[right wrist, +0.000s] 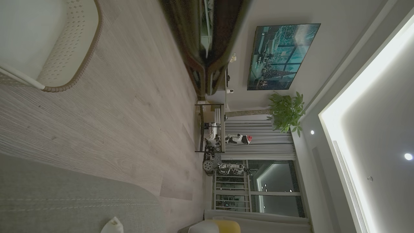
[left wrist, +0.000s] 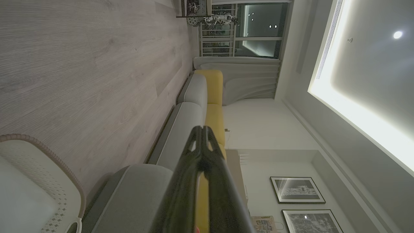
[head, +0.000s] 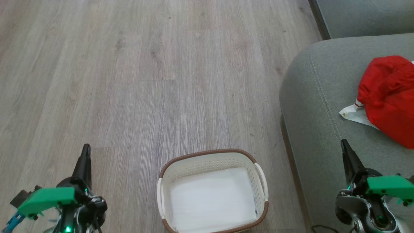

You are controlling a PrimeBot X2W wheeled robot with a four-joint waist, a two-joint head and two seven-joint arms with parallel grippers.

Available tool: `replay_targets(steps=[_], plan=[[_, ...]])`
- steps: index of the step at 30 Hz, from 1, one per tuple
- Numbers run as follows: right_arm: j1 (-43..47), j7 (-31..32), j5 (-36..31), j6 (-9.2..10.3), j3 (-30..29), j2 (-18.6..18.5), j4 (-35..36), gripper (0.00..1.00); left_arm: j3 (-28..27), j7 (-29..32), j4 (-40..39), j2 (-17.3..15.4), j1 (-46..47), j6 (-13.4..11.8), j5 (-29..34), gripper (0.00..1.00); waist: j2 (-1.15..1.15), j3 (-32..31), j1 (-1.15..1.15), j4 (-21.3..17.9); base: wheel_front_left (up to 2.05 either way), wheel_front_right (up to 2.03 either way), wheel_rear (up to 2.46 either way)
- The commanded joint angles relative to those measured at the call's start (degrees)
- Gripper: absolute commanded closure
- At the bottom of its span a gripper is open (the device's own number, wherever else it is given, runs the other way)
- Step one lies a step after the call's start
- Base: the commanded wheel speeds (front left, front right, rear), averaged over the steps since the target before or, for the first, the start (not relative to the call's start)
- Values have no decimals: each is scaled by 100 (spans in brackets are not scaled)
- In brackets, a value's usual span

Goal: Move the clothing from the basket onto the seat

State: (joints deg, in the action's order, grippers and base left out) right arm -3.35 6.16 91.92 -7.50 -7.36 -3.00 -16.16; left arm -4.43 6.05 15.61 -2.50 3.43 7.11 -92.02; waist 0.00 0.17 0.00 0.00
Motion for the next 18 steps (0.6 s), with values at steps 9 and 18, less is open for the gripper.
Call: replay_targets(steps=[9, 18], plan=[[-284, 29, 28, 1, 88, 5, 213, 100, -209, 45, -155, -38, 277, 37, -14, 100, 0, 0, 0, 0, 0, 0, 0], [-284, 30, 27, 1, 87, 6, 213, 100, -209, 44, -155, -38, 277, 37, -15, 100, 0, 0, 0, 0, 0, 0, 0]])
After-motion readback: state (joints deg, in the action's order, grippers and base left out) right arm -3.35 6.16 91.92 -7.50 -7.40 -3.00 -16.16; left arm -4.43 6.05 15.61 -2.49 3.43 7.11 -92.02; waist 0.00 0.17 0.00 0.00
